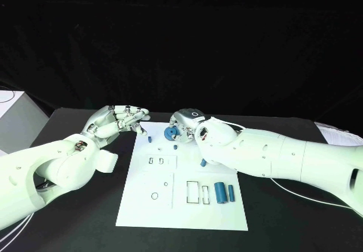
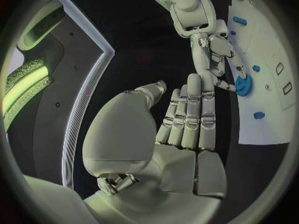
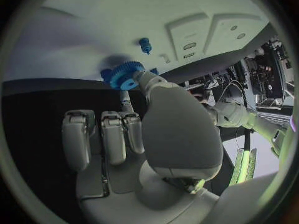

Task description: Assemble the parts on the task board

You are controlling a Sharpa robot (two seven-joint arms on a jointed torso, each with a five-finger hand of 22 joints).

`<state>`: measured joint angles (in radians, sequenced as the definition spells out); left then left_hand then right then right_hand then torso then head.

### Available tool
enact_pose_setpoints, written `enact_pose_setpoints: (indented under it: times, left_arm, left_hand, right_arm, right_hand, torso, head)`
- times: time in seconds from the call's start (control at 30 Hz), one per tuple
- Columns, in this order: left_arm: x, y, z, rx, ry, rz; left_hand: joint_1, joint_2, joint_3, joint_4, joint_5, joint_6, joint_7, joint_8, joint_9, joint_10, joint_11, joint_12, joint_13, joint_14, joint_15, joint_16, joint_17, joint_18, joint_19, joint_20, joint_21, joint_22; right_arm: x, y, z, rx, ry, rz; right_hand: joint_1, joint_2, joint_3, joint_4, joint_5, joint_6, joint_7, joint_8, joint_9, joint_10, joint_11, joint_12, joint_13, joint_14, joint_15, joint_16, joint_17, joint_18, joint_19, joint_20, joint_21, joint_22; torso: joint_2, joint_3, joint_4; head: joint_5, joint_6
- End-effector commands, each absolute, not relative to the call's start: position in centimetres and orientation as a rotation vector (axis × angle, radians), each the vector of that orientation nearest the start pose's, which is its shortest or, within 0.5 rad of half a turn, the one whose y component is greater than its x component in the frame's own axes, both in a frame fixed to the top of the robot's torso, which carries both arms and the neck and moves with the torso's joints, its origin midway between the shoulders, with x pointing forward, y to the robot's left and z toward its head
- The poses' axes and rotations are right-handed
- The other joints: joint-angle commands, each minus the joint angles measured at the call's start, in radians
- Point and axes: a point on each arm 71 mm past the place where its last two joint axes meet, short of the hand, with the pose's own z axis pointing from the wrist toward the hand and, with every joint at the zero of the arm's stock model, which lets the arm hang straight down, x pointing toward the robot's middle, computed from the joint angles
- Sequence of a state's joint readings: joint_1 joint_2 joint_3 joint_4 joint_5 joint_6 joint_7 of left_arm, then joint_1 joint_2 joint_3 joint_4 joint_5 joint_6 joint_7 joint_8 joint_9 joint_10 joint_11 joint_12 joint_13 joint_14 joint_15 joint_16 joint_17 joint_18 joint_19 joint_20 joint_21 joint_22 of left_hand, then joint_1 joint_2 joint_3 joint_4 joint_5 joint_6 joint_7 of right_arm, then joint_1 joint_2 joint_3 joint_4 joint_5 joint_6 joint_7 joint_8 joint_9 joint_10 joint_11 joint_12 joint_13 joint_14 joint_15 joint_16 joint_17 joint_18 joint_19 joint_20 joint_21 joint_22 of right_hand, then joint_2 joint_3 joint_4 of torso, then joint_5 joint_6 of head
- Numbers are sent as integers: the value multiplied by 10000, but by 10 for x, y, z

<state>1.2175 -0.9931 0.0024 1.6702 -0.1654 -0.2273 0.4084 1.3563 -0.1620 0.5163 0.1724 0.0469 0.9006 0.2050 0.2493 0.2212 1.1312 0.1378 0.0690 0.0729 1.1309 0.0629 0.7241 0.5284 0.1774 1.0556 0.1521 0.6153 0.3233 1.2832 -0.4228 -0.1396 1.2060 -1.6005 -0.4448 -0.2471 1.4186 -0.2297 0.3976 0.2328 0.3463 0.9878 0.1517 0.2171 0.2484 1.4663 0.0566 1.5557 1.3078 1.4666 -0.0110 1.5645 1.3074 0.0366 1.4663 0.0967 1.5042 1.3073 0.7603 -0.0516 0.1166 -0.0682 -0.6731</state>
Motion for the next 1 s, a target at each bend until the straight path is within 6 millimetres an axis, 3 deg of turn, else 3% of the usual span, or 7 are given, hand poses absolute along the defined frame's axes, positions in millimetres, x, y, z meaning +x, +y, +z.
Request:
enact_pose_setpoints:
  times: [0.03,0.5,0.97,1.0]
  left_arm:
    - [464,228,-137,-8558,14351,-16475]
    - [464,227,-137,-8555,14362,-16484]
    - [464,228,-137,-8563,14368,-16471]
    - [464,228,-137,-8564,14368,-16468]
  left_hand:
    - [-76,37,22,-62,19,-27,68,-59,17,-58,25,-29,14,-94,-7,40,9,13,-56,-20,69,9]
    - [-76,37,22,-62,19,-27,68,-59,17,-58,25,-29,14,-94,-7,40,9,13,-56,-20,69,9]
    - [-76,37,22,-62,19,-27,68,-59,17,-58,25,-29,14,-94,-7,40,9,13,-56,-20,69,9]
    - [-76,37,22,-62,19,-27,68,-59,17,-58,25,-29,14,-94,-7,40,9,13,-56,-20,69,9]
  right_arm:
    - [532,-74,-180,-3084,15015,5372]
    - [532,-71,-189,-3083,15213,5271]
    - [533,-73,-192,-3011,15246,5235]
    - [534,-74,-192,-2981,15240,5250]
  right_hand:
    - [-43,-8,41,-1,-38,190,-147,21,154,927,-19,38,2469,1022,-54,37,2548,-151,589,-80,39,1846]
    - [-71,-18,62,-14,-68,181,-143,14,154,913,-16,25,2450,1019,-51,33,2537,-145,576,-78,21,1825]
    - [-299,-134,135,-72,-199,-5,-71,-105,121,779,43,-106,2273,999,-4,6,2451,-117,514,-43,-69,1725]
    - [-419,-200,134,-85,-285,-202,-8,-224,79,646,94,-234,2101,986,38,-11,2397,-96,465,-10,-138,1646]
  torso:
    - [-3,-2,0]
    - [11,-3,25]
    - [2,4,-14]
    - [1,6,-15]
  head:
    - [8,1]
    - [21,-23]
    - [64,-80]
    - [68,-76]
